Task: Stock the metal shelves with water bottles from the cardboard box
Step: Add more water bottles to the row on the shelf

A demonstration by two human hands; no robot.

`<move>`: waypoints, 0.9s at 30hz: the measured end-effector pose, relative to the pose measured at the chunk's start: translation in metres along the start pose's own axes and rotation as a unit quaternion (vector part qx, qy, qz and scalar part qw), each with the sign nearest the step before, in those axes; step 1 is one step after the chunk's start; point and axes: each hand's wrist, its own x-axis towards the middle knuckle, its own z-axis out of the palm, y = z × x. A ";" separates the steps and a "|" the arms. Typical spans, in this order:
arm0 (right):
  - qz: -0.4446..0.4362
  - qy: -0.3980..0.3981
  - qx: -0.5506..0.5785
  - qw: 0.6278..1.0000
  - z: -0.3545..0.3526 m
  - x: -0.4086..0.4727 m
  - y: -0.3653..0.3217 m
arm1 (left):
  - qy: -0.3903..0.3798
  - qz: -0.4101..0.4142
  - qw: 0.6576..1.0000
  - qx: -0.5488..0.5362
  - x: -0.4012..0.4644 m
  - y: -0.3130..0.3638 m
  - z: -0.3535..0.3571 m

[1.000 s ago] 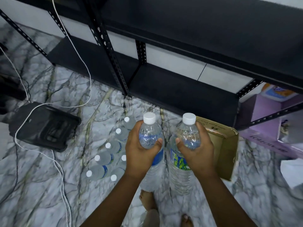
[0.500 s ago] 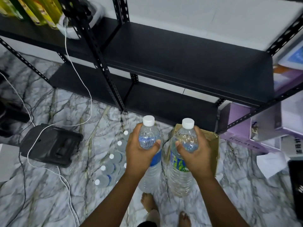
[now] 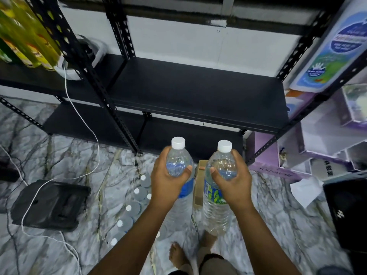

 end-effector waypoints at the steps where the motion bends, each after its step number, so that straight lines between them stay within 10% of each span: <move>1: -0.001 0.003 0.005 1.000 -0.003 0.003 -0.002 | 0.000 0.003 1.000 -0.001 0.003 0.004 0.003; 27: -0.224 0.039 0.084 0.970 -0.124 0.135 -0.143 | 0.049 0.214 0.975 -0.039 0.090 0.203 0.055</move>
